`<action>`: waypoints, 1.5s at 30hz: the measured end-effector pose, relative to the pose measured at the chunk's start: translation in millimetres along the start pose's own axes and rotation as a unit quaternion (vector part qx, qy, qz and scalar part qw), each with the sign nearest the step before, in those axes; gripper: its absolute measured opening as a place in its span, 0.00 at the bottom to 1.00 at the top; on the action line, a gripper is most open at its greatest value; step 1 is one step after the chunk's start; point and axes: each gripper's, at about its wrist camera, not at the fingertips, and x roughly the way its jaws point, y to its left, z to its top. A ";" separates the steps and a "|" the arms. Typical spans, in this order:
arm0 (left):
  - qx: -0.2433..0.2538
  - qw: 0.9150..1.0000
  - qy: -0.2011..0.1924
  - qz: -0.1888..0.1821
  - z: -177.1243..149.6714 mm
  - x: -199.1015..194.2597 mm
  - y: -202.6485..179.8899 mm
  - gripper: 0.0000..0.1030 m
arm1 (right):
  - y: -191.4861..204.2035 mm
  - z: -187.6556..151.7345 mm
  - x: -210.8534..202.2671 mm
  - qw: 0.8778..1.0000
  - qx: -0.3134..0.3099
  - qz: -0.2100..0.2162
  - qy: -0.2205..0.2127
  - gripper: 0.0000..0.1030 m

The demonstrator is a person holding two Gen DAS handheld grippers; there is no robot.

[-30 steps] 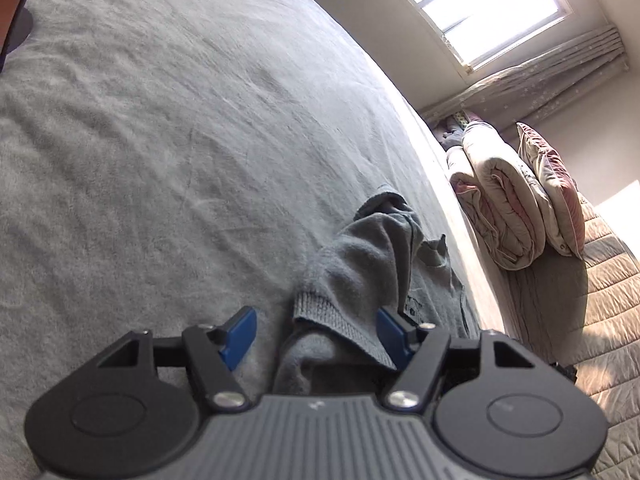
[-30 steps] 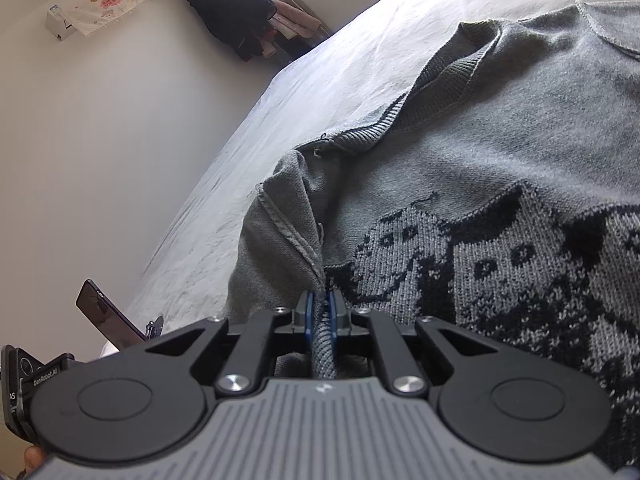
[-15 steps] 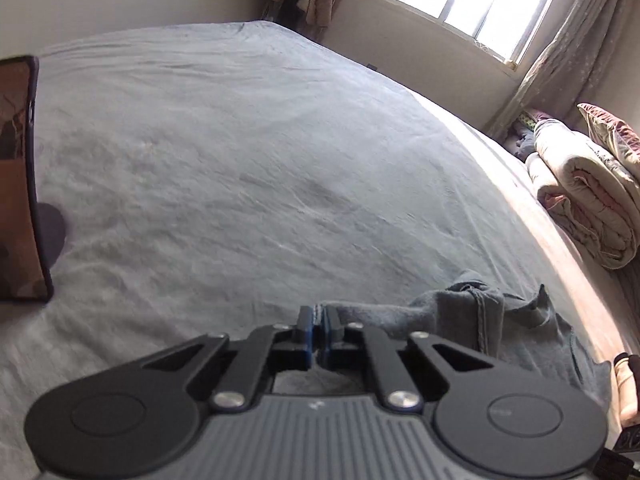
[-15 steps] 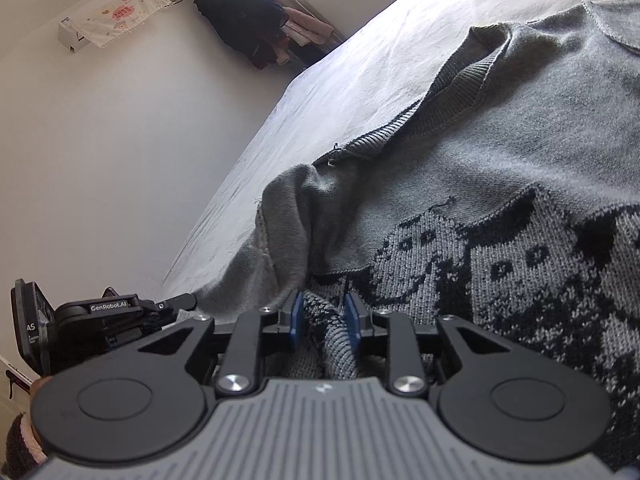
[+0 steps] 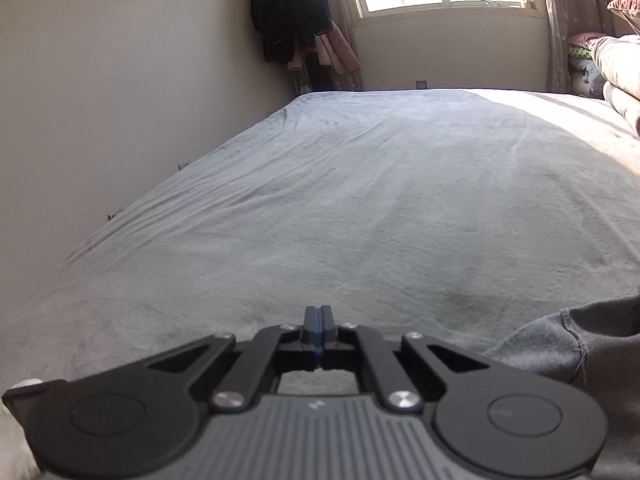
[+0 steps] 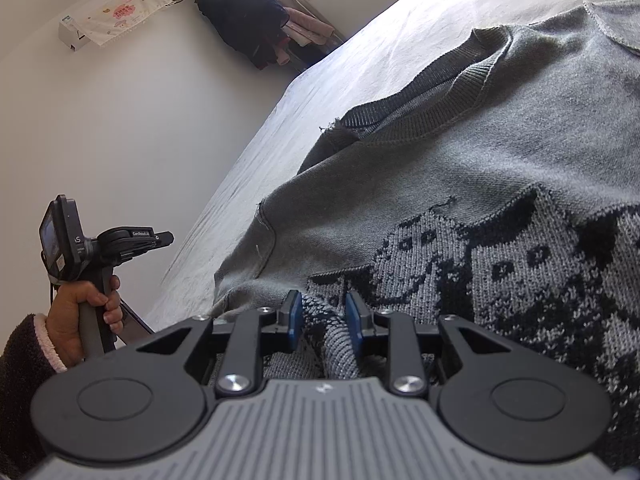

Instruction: Fold clothes

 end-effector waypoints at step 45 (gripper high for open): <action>0.022 0.948 -0.023 -0.318 -7.7 56.7 -140.5 0.03 | -73.9 144.5 -11.4 0.879 -0.293 -0.366 -0.089 0.09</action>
